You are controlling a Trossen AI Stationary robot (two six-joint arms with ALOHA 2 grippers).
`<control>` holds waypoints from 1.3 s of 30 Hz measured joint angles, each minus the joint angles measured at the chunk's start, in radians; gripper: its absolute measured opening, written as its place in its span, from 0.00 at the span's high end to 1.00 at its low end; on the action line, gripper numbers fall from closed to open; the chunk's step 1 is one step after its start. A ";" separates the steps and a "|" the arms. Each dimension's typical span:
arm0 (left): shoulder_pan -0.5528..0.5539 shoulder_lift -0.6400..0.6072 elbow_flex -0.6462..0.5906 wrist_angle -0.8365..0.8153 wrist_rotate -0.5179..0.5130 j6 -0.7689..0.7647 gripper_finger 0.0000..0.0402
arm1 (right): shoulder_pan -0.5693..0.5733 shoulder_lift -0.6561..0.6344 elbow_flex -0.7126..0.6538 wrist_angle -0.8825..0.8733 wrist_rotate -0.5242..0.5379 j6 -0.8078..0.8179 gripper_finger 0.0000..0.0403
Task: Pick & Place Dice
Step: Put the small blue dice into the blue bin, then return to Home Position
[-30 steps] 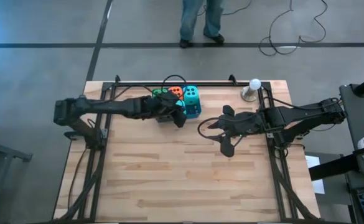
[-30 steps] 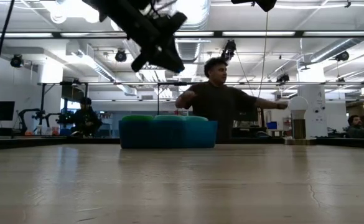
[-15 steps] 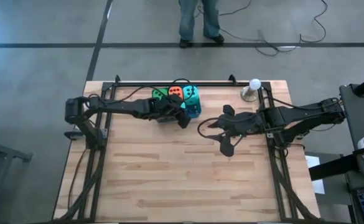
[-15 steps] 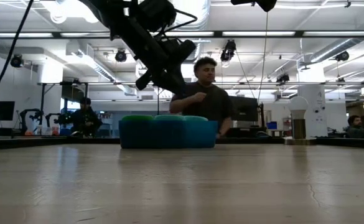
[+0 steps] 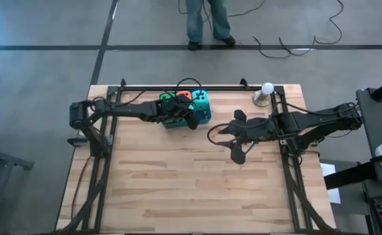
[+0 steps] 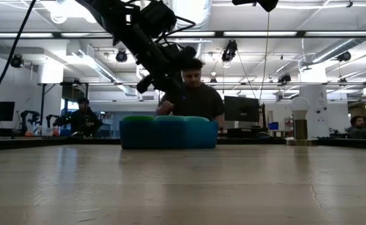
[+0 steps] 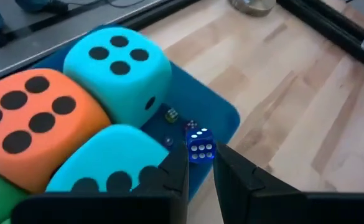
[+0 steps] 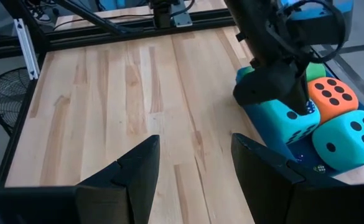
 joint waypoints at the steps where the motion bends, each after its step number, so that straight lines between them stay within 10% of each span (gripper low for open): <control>1: 0.001 0.001 -0.001 -0.002 0.000 0.000 0.86 | 0.000 0.000 0.000 0.000 0.000 0.000 0.52; 22: 0.052 0.142 0.078 0.064 0.002 -0.004 0.82 | 0.000 0.000 -0.004 0.014 -0.001 0.000 0.52; 39: 0.072 0.140 0.078 0.023 0.027 -0.034 0.61 | 0.000 0.000 -0.005 0.017 -0.002 0.000 0.52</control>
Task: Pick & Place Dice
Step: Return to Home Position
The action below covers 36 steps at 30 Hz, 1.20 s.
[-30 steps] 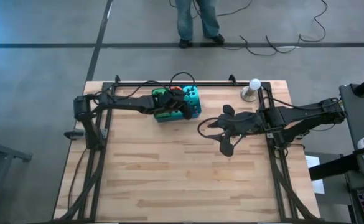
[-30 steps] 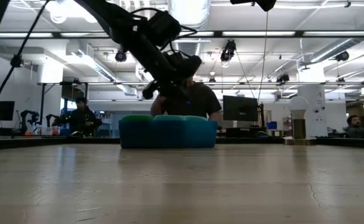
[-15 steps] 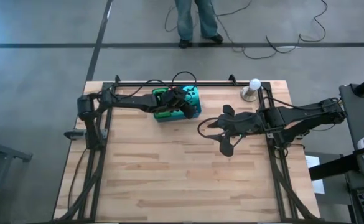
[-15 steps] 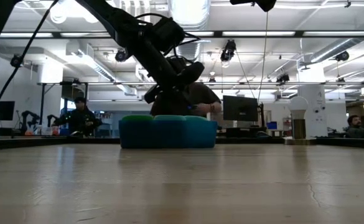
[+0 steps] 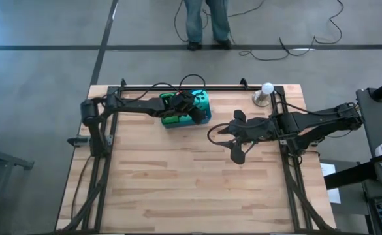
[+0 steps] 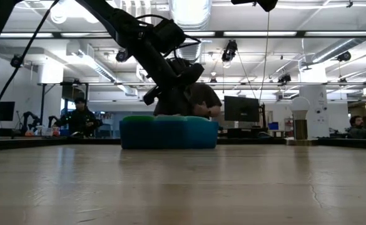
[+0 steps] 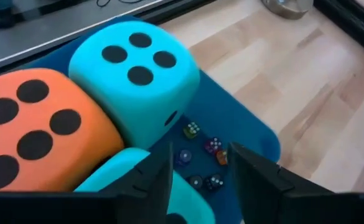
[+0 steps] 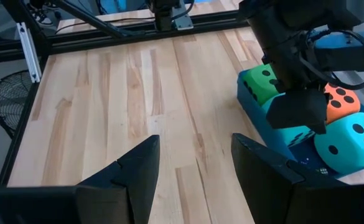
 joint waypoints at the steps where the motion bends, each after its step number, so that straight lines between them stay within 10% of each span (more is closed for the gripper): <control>1: 0.000 -0.002 0.004 -0.002 0.000 0.000 0.61 | 0.000 0.000 0.000 0.000 0.000 0.000 0.52; 13: -0.007 -0.179 0.037 -0.058 0.055 0.036 0.84 | 0.000 -0.005 0.000 -0.003 0.000 0.001 0.53; 22: -0.111 -0.423 0.017 -0.241 0.052 0.138 0.99 | 0.000 -0.064 0.007 -0.003 0.002 -0.035 0.77; 36: -0.349 -0.896 -0.394 0.031 0.034 0.149 1.00 | 0.002 -0.324 -0.187 0.143 -0.049 -0.060 0.98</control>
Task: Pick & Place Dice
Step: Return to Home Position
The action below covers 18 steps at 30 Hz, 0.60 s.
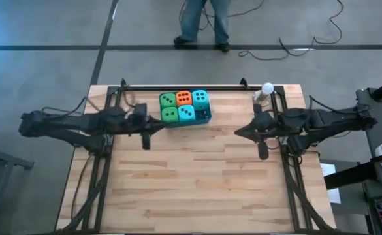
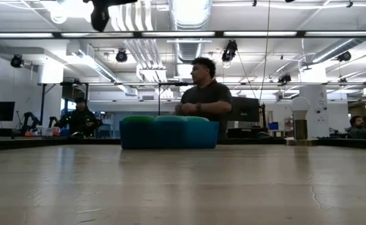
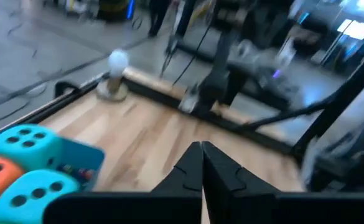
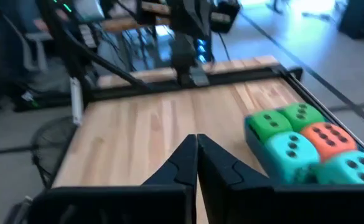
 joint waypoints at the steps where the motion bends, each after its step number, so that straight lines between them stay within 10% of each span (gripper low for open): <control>1: -0.010 -0.038 -0.046 0.050 -0.001 -0.008 1.00 | 0.000 -0.023 -0.029 0.038 -0.013 0.001 0.98; 18: -0.028 -0.528 -0.496 0.297 -0.024 -0.022 1.00 | 0.000 -0.371 -0.394 0.365 -0.065 0.003 0.98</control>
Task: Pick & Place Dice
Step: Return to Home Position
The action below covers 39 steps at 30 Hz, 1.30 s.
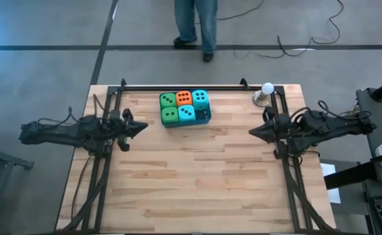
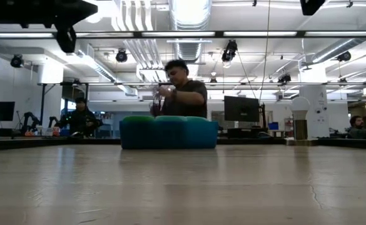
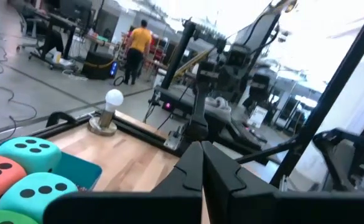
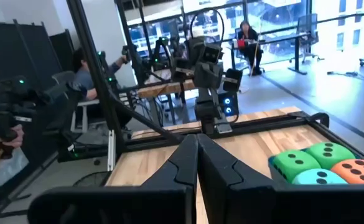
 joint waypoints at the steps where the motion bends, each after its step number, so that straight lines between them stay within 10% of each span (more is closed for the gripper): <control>1: 0.001 -0.028 -0.014 0.000 0.000 0.001 1.00 | 0.000 -0.018 -0.009 -0.004 0.000 0.000 0.98; 16: 0.001 -0.427 -0.173 -0.009 -0.011 0.017 1.00 | 0.000 -0.306 -0.106 0.000 0.011 -0.027 0.98; 25: 0.001 -0.429 -0.188 -0.006 -0.019 0.061 1.00 | -0.001 -0.522 -0.192 -0.001 0.051 -0.032 0.98; 39: 0.001 -0.427 -0.252 0.003 -0.025 0.054 1.00 | 0.000 -0.528 -0.289 0.062 0.088 -0.049 0.98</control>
